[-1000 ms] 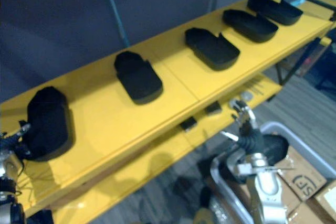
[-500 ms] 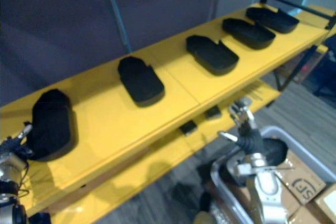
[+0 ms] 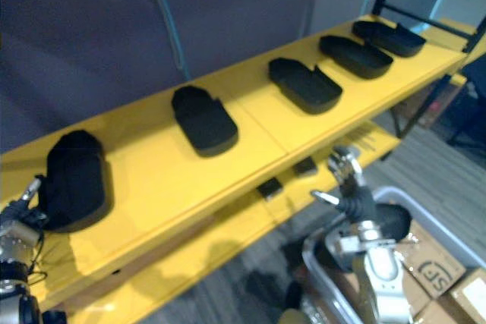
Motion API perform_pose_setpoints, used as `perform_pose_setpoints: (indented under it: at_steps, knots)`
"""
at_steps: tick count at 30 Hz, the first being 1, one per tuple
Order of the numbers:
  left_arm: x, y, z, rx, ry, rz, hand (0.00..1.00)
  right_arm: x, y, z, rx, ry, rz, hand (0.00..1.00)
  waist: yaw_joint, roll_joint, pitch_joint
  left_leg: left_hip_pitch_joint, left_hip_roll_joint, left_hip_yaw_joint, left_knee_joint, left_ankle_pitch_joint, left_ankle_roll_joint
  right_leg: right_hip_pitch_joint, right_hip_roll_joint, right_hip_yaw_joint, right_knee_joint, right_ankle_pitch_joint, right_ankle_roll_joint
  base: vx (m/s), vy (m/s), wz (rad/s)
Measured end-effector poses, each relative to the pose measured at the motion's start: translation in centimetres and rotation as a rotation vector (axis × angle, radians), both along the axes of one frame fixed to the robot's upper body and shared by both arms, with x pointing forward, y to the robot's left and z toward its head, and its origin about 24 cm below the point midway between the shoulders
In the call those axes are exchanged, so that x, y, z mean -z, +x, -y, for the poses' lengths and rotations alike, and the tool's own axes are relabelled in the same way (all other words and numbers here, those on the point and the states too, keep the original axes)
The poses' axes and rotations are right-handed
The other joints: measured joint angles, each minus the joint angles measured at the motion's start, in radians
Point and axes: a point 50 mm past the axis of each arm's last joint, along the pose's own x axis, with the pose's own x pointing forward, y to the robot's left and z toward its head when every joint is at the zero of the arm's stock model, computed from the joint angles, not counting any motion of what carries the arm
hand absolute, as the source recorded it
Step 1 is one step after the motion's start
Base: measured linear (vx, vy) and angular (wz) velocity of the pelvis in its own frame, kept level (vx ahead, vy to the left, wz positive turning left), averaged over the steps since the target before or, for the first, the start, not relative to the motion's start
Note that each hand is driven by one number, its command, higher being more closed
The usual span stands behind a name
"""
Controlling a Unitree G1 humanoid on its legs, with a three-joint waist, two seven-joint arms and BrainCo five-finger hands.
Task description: Walk over and take plastic housings, then place them on the shelf
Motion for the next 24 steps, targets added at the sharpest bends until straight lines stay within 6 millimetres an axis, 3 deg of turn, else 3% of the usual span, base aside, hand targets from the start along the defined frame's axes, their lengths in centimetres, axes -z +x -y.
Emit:
perform_pose_setpoints:
  at_steps: [24]
  knots:
    - [-0.2, 1.7, 2.0, 0.017, -0.224, 0.207, 0.0, 0.9, 0.1, -0.1, -0.003, 0.004, -0.036, 0.0, 0.0, -0.015, -0.005, 0.014, -0.001, 0.0, -0.004, 0.0, 0.0, 0.013, -0.002, -0.002, 0.0, -0.003, -0.002, 0.0, 0.0, 0.0]
